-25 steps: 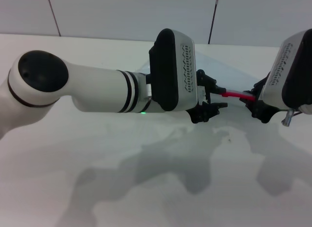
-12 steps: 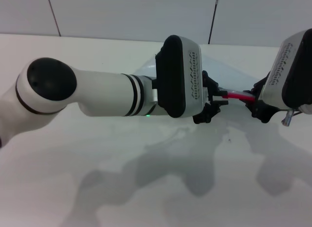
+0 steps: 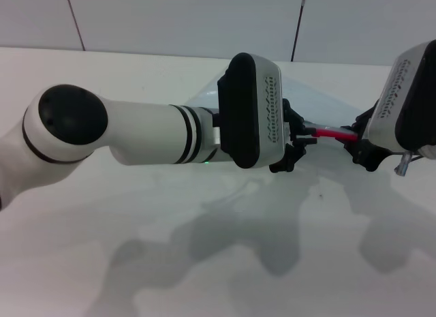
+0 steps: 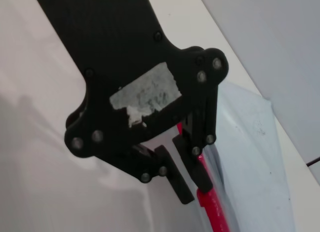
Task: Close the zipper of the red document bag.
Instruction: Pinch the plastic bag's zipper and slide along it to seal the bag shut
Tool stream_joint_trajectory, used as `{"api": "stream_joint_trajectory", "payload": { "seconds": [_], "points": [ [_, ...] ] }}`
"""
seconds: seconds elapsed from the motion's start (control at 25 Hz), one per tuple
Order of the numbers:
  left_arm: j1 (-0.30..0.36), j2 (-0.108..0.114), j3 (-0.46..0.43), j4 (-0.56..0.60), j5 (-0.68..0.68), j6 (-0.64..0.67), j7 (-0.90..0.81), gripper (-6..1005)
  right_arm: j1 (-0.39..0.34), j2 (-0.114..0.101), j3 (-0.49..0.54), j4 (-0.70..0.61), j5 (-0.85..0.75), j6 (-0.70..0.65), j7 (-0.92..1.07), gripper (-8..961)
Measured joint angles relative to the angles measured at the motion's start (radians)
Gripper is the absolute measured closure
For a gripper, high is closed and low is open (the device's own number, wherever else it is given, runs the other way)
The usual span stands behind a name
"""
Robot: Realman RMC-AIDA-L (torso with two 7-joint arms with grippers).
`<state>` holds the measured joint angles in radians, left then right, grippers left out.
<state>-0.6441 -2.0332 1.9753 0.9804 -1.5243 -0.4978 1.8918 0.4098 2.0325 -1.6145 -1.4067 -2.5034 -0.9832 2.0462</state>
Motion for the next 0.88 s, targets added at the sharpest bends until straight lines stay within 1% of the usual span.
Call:
{"api": "stream_joint_trajectory", "payload": {
  "seconds": [0.88],
  "points": [
    [0.007, -0.001, 0.002, -0.003, -0.002, 0.012, 0.006, 949, -0.007, 0.000, 0.004, -0.007, 0.000, 0.000, 0.000, 904]
  ]
}}
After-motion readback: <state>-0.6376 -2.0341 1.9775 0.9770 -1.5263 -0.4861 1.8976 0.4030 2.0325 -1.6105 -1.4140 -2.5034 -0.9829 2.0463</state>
